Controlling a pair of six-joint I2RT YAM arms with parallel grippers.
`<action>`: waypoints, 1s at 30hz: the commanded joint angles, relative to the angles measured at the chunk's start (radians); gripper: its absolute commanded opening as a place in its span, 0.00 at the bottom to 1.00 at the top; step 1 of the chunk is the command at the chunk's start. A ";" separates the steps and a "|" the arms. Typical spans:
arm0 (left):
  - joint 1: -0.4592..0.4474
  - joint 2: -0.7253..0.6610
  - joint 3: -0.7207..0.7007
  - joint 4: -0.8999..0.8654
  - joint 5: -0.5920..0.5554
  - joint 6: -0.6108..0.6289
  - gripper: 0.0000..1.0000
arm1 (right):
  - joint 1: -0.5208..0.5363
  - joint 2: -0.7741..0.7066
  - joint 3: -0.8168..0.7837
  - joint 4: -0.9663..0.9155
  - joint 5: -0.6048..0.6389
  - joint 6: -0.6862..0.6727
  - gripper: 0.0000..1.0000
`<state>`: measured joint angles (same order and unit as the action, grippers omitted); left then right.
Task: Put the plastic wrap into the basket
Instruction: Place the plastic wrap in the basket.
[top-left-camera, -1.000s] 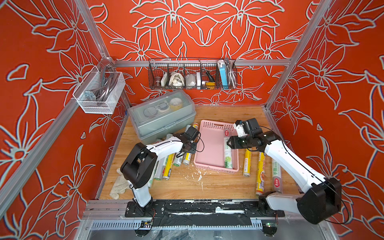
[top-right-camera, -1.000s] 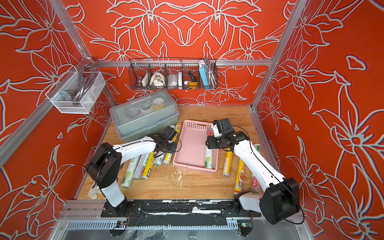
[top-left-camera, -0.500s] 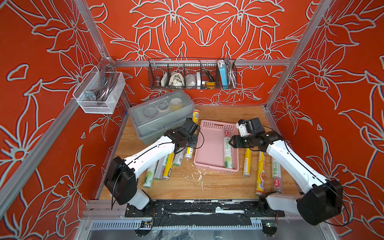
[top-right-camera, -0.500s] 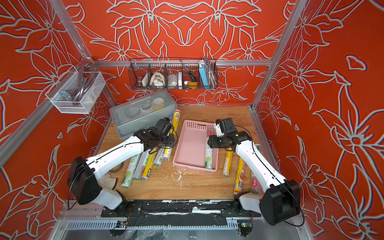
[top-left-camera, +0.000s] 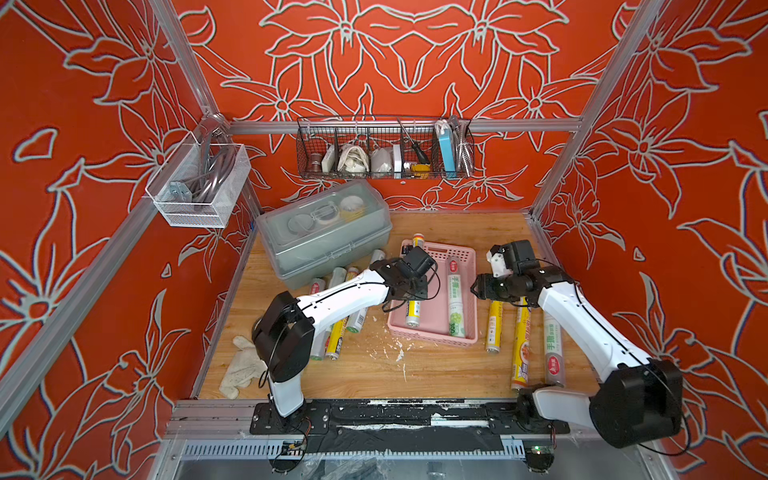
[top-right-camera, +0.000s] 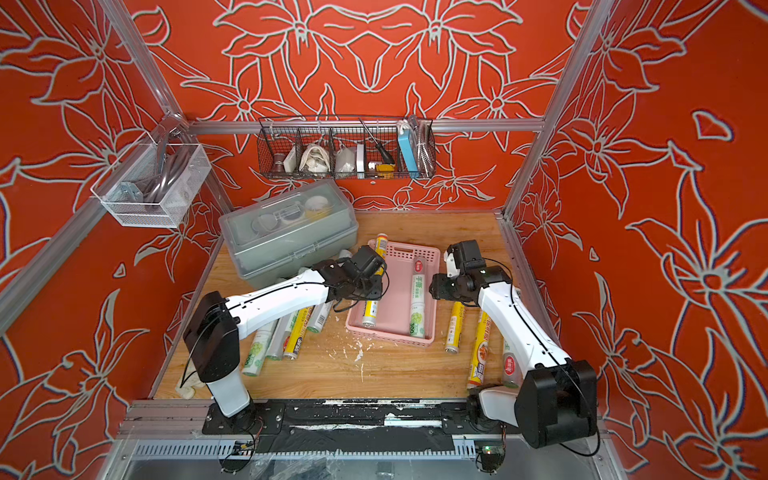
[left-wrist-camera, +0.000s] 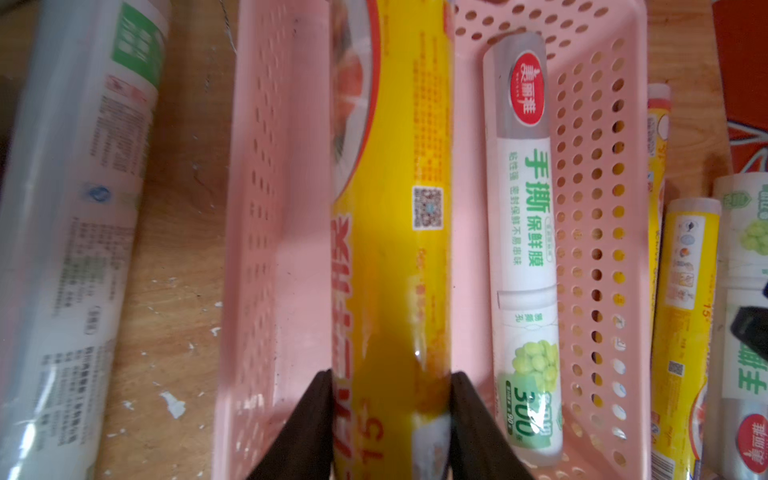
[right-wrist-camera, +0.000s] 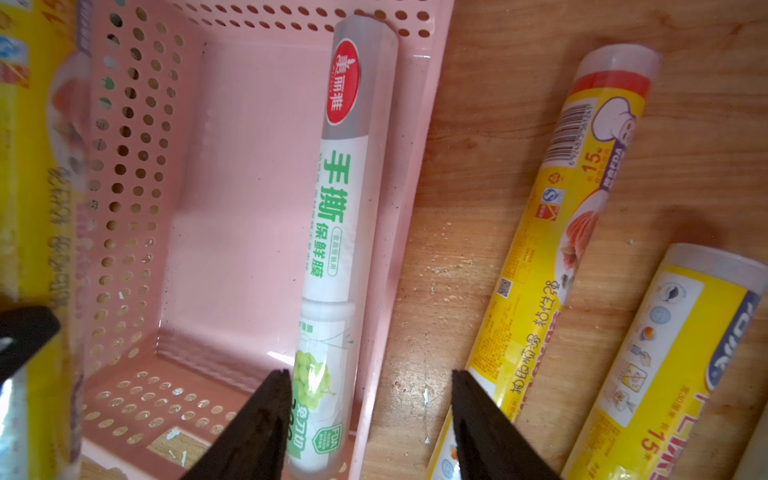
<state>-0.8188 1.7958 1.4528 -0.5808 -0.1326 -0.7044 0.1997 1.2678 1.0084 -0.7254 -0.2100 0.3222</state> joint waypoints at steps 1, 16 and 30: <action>-0.023 0.023 0.039 0.031 0.004 -0.047 0.22 | -0.017 -0.005 -0.020 -0.009 0.001 -0.010 0.62; -0.059 0.123 0.049 0.100 0.007 -0.075 0.21 | -0.028 -0.006 -0.030 -0.005 -0.012 0.003 0.62; -0.089 0.224 0.108 0.116 0.011 -0.087 0.21 | -0.033 -0.008 -0.034 -0.005 -0.023 0.005 0.62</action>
<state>-0.8928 1.9926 1.5337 -0.4702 -0.1192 -0.7856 0.1730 1.2678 0.9886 -0.7254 -0.2207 0.3237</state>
